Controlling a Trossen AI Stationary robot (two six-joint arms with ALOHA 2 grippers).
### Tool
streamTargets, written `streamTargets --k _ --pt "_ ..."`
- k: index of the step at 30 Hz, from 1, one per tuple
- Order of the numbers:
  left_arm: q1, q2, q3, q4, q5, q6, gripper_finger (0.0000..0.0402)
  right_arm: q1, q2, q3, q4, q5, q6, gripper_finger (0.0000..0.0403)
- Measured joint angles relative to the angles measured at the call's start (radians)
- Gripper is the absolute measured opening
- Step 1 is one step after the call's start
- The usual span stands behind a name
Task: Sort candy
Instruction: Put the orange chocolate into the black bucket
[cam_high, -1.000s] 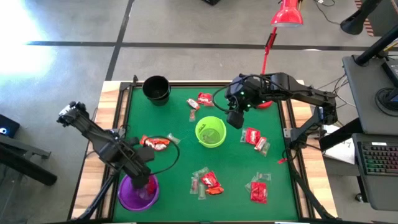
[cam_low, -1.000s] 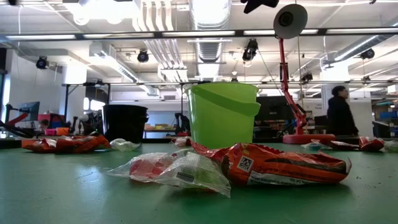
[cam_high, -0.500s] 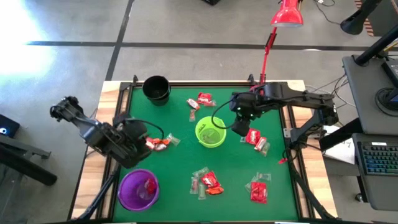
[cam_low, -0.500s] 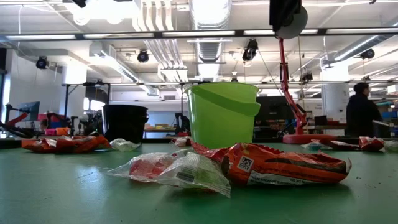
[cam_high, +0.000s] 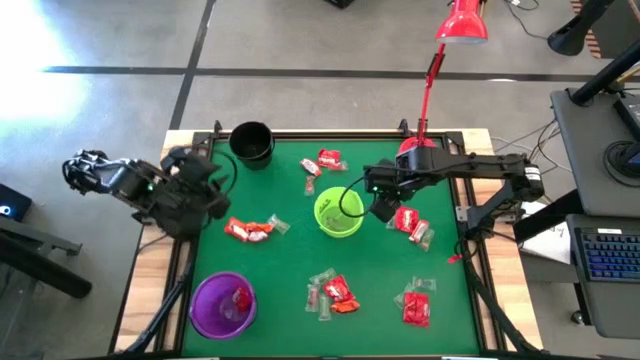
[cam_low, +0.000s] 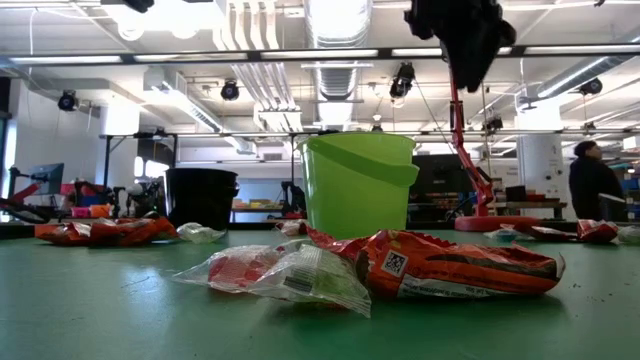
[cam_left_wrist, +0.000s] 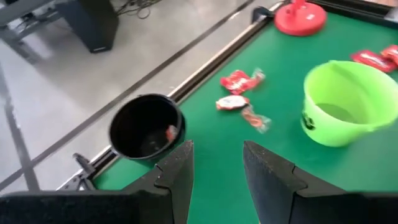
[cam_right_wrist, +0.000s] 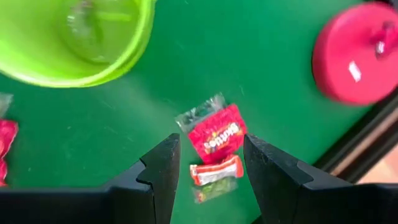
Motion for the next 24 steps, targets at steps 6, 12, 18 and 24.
streamTargets --k 6,12,18,24 --pt "0.079 -0.035 -0.001 0.000 0.000 0.071 0.0122 -0.004 0.000 -0.092 -0.002 0.000 0.129 0.0169" --pt "0.142 -0.065 -0.003 0.000 -0.003 0.157 0.0122 -0.015 0.000 -0.165 0.001 0.001 0.245 0.0169" --pt "0.186 -0.079 -0.017 0.001 -0.055 0.259 0.0123 -0.012 0.000 -0.178 0.007 -0.001 0.379 0.0169" --pt "0.241 -0.086 -0.069 0.001 0.012 0.330 0.0133 -0.006 0.000 -0.147 0.037 0.002 0.400 0.0169"
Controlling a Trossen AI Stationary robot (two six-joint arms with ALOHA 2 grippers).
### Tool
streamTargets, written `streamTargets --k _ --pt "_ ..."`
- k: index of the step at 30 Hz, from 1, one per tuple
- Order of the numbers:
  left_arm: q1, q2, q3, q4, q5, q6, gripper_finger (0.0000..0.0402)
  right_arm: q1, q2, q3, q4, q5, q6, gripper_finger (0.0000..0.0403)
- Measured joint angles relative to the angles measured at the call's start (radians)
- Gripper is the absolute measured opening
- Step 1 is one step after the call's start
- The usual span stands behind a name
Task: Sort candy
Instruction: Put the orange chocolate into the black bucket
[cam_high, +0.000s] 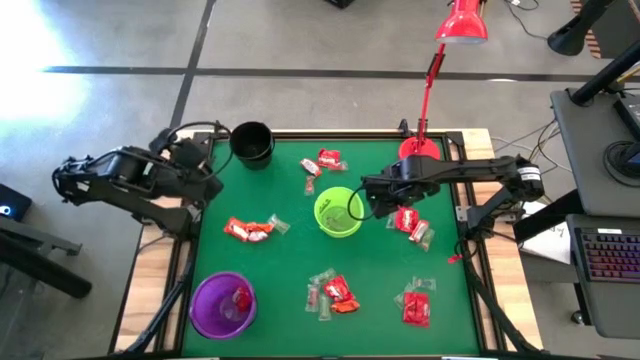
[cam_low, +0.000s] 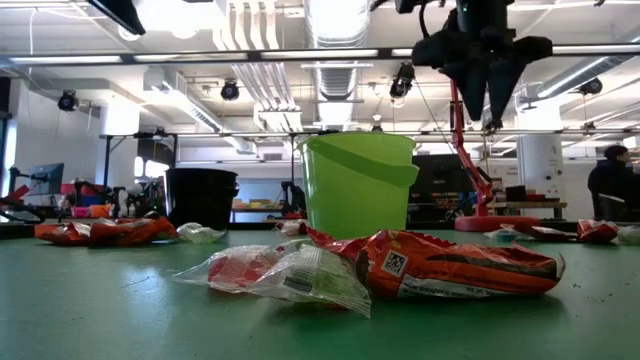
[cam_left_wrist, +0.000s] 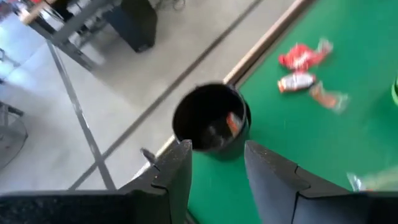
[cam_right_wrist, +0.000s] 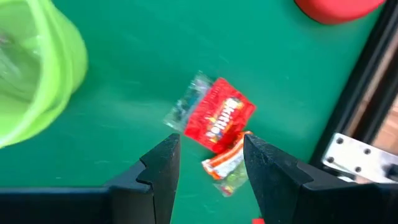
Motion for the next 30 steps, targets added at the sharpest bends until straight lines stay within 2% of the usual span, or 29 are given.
streamTargets --k 9,13,18,24,30 --pt "0.060 0.003 -0.147 0.034 0.152 0.165 0.0154 0.002 0.000 0.037 0.044 0.026 0.016 0.0169" --pt "0.098 -0.002 -0.201 0.122 0.253 0.245 0.0153 0.002 0.000 0.044 0.053 0.025 0.026 0.0169" --pt "0.172 0.000 -0.243 0.236 0.332 0.343 0.0153 0.002 0.000 0.045 0.094 0.022 0.026 0.0169" --pt "0.294 0.002 -0.318 0.397 0.590 0.480 0.0153 0.003 0.000 0.045 0.101 0.022 0.023 0.0169" --pt "0.411 0.025 -0.368 0.423 0.839 0.580 0.0153 0.005 0.000 0.045 0.101 0.017 0.012 0.0169"
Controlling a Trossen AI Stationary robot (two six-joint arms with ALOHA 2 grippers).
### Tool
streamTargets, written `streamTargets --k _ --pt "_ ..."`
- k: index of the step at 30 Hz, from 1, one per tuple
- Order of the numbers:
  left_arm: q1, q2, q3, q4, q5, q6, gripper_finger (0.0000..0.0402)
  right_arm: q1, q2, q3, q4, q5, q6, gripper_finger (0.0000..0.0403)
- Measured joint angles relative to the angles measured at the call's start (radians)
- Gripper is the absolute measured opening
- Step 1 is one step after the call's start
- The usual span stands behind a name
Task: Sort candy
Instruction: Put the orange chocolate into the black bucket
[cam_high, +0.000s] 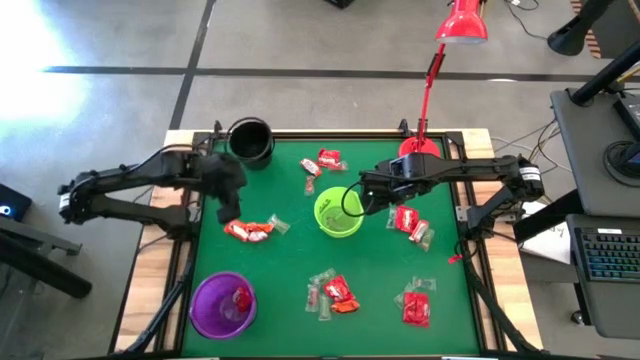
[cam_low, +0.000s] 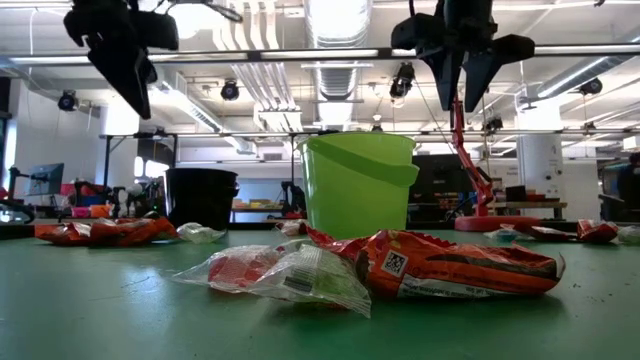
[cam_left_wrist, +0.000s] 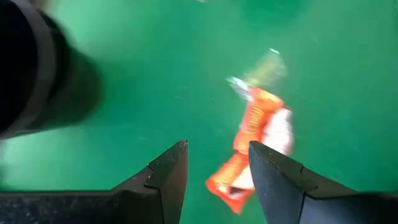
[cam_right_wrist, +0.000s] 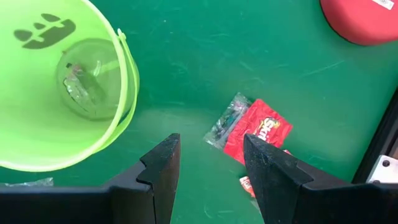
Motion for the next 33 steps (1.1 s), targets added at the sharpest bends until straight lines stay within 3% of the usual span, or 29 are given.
streamTargets --k 8,21,33 --pt "0.083 0.112 -0.035 0.011 0.147 0.129 0.0152 0.029 0.000 0.000 0.000 -0.003 -0.021 0.0169" --pt "0.084 0.227 -0.046 0.117 0.362 0.284 0.0152 0.039 -0.001 0.000 -0.001 -0.055 -0.072 0.0169" --pt "0.084 0.285 -0.151 0.231 0.352 0.282 0.0152 0.039 -0.001 0.000 -0.001 -0.057 -0.080 0.0169"
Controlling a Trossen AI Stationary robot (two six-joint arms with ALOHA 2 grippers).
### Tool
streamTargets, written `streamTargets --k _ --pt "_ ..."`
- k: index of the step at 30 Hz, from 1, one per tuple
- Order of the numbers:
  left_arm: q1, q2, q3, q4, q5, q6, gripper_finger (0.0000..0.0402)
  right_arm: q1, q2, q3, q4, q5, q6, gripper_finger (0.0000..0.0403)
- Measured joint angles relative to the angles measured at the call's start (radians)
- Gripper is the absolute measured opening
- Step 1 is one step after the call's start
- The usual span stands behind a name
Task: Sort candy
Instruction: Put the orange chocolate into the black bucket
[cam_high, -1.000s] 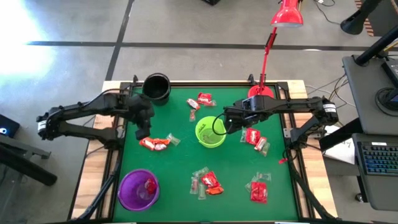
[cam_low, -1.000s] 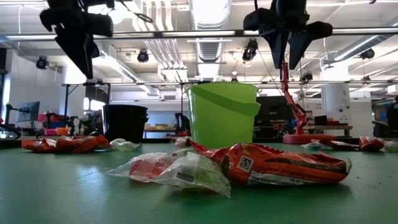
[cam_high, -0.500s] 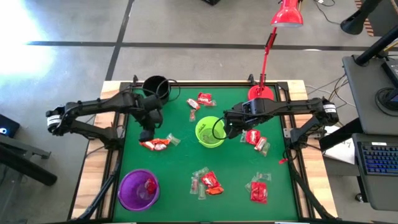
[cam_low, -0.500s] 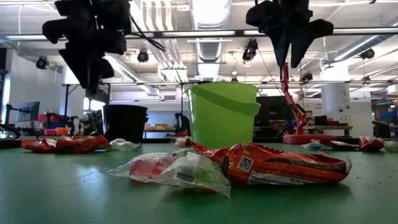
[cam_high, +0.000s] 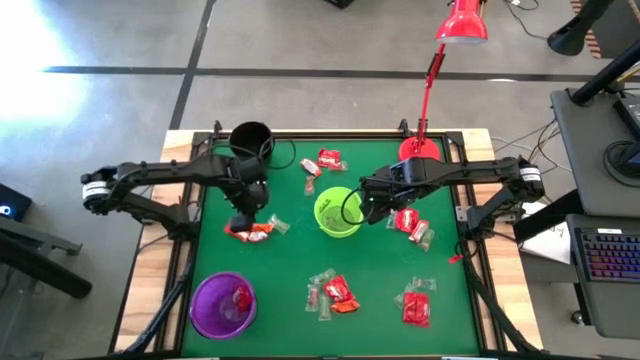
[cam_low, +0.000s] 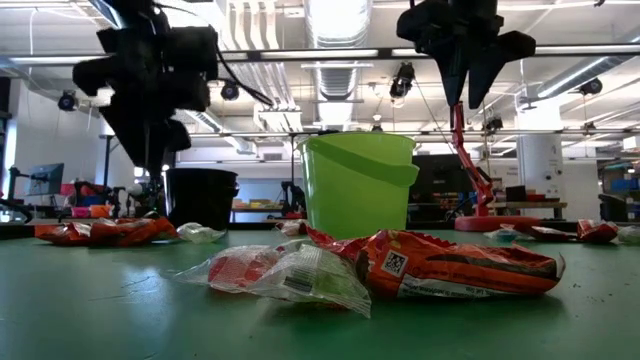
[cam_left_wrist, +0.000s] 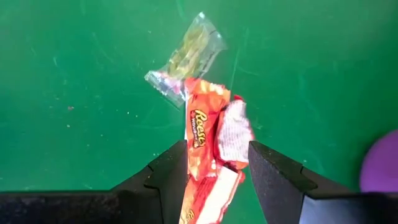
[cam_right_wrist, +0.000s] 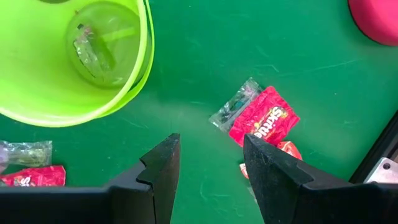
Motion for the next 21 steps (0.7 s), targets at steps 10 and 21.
streamTargets --k 10,21 --pt "0.000 0.007 -0.102 0.070 -0.026 -0.011 0.0152 0.000 -0.002 0.000 0.000 -0.025 -0.001 0.0169" --pt "0.000 0.094 -0.105 0.125 -0.026 0.002 0.0152 0.000 -0.002 0.000 0.000 -0.028 0.003 0.0169"
